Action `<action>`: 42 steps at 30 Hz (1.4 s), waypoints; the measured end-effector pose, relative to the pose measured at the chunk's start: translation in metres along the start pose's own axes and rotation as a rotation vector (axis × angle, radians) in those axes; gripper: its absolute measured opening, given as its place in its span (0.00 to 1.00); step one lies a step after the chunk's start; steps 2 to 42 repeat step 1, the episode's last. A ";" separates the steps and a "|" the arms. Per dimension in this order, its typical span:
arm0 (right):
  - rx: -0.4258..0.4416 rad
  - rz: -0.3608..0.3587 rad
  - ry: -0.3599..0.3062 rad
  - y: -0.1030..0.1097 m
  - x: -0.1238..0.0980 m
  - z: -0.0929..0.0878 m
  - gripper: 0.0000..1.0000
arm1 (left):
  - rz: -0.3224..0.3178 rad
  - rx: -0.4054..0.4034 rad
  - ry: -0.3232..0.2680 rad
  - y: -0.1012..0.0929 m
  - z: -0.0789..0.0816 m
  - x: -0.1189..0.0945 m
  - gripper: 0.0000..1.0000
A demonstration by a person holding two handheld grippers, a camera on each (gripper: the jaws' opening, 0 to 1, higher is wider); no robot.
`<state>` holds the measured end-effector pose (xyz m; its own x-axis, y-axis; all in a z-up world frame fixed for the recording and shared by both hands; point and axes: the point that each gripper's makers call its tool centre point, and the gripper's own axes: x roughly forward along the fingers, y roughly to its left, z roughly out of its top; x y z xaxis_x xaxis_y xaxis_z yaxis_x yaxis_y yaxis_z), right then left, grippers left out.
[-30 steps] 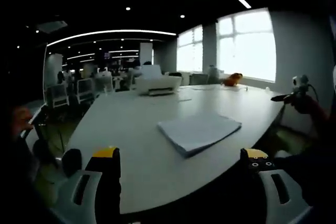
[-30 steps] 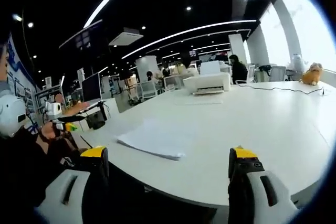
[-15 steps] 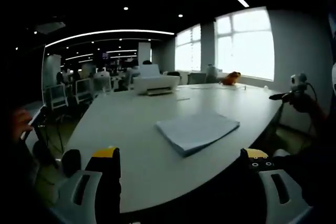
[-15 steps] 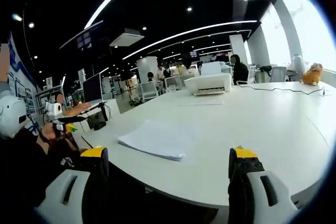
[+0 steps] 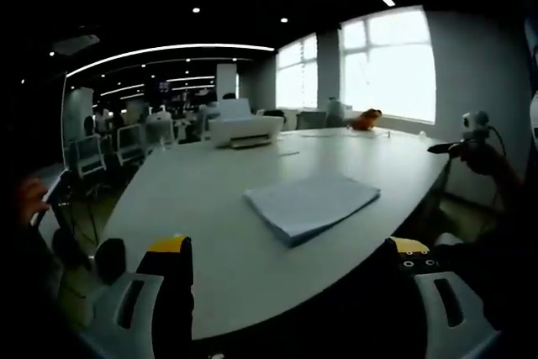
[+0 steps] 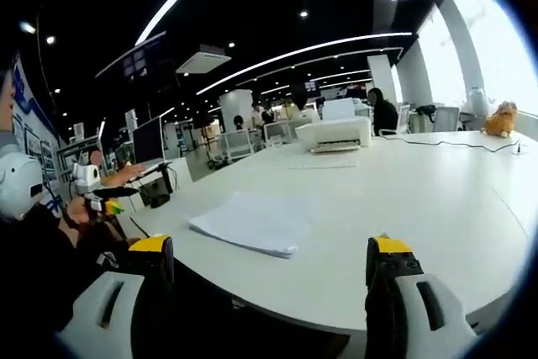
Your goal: Organize the stack of printing papers by aligning and flattening the scattered papers on the table
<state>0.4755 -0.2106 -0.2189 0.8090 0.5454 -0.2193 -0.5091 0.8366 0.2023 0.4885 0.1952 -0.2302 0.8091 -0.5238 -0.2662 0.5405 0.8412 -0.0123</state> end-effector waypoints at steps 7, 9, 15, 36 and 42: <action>0.000 0.003 -0.002 0.001 0.000 0.000 0.90 | -0.001 0.002 -0.002 -0.001 0.000 0.000 0.97; 0.000 0.003 -0.002 0.001 0.000 0.000 0.90 | -0.001 0.002 -0.002 -0.001 0.000 0.000 0.97; 0.000 0.003 -0.002 0.001 0.000 0.000 0.90 | -0.001 0.002 -0.002 -0.001 0.000 0.000 0.97; 0.000 0.003 -0.002 0.001 0.000 0.000 0.90 | -0.001 0.002 -0.002 -0.001 0.000 0.000 0.97; 0.000 0.003 -0.002 0.001 0.000 0.000 0.90 | -0.001 0.002 -0.002 -0.001 0.000 0.000 0.97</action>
